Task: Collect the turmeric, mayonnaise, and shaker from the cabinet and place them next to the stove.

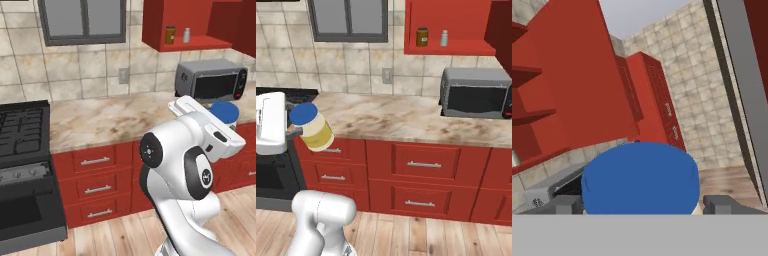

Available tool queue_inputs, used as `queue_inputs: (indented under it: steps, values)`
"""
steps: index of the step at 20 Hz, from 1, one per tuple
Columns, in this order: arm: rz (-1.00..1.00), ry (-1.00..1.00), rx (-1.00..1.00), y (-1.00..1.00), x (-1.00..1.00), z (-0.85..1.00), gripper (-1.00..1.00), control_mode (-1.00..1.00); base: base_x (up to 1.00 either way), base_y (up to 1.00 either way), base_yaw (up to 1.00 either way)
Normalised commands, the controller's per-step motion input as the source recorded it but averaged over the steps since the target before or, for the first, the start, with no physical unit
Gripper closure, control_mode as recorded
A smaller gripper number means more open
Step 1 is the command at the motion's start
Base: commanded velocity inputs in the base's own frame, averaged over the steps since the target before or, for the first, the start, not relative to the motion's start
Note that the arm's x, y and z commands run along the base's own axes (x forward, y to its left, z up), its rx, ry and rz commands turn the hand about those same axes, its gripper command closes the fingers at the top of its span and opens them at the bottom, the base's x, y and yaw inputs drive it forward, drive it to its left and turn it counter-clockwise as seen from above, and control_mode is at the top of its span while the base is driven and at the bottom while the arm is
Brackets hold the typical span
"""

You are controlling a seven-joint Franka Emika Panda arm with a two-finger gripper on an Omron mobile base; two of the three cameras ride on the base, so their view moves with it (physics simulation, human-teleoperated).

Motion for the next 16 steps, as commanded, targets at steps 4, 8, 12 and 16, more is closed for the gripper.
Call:
queue_inputs:
  steps: [4,8,12,16]
  values:
    - [0.0,0.0,0.0,0.0,0.0,0.0,1.0,1.0,0.41,0.7,0.12]
    - [0.0,0.0,0.0,0.0,0.0,0.0,1.0,1.0,0.52,0.56,0.1]
    - [0.0,0.0,0.0,0.0,0.0,0.0,1.0,1.0,0.7,0.48,0.08]
    - [0.0,0.0,0.0,0.0,0.0,0.0,1.0,1.0,0.71,0.55,0.06]
